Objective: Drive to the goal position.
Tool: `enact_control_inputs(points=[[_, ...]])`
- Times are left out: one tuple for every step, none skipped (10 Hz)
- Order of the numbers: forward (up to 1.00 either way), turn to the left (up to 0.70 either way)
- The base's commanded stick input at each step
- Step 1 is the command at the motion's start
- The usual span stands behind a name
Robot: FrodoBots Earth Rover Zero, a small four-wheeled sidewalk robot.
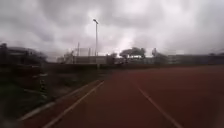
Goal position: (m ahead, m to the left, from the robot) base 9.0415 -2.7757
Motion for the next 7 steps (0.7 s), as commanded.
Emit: enact_control_inputs(points=[[0.70,0.00],[0.70,0.00],[0.70,0.00],[0.70,0.00],[0.70,0.00],[0.70,0.00],[0.70,0.00]])
